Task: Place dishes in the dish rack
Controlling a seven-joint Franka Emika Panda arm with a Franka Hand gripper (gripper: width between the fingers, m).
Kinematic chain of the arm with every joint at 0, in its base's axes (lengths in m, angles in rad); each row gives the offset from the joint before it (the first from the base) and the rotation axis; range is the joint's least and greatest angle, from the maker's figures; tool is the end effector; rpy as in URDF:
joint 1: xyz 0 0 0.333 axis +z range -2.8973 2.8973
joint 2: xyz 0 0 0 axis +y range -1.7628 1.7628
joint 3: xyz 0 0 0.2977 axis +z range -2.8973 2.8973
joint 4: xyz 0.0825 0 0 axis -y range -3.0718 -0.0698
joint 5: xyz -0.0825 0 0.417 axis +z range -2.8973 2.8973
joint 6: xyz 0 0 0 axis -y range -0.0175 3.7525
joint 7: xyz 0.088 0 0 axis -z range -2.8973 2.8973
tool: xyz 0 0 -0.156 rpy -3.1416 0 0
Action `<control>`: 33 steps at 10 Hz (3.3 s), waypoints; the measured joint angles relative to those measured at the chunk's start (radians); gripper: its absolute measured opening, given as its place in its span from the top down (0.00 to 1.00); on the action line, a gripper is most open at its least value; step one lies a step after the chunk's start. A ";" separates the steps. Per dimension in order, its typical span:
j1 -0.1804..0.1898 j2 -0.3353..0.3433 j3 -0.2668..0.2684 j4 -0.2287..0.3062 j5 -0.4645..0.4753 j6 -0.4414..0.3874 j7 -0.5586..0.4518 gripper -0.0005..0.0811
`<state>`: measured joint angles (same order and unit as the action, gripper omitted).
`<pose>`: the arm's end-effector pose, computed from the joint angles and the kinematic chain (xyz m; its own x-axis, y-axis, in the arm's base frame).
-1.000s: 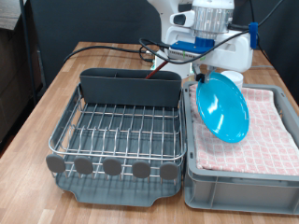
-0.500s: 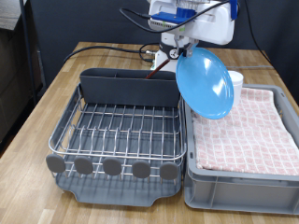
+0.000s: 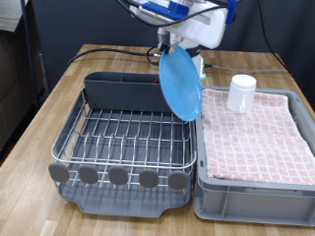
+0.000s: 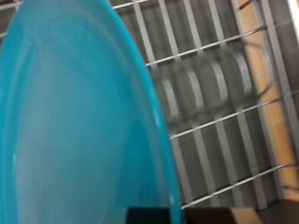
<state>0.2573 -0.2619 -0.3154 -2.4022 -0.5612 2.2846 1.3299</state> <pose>0.5108 -0.0576 0.3436 0.4697 -0.7957 0.3824 -0.8644 -0.5025 0.0162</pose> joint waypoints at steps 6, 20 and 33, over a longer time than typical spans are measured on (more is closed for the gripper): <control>-0.011 0.009 -0.083 0.030 -0.072 0.049 -0.301 0.97; -0.043 0.131 -0.169 0.062 -0.509 0.164 -0.415 0.97; -0.043 0.306 -0.230 0.082 -0.580 0.327 -0.340 0.97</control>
<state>0.2139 0.0440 -0.5453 -2.3198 -1.1416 2.6113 0.9900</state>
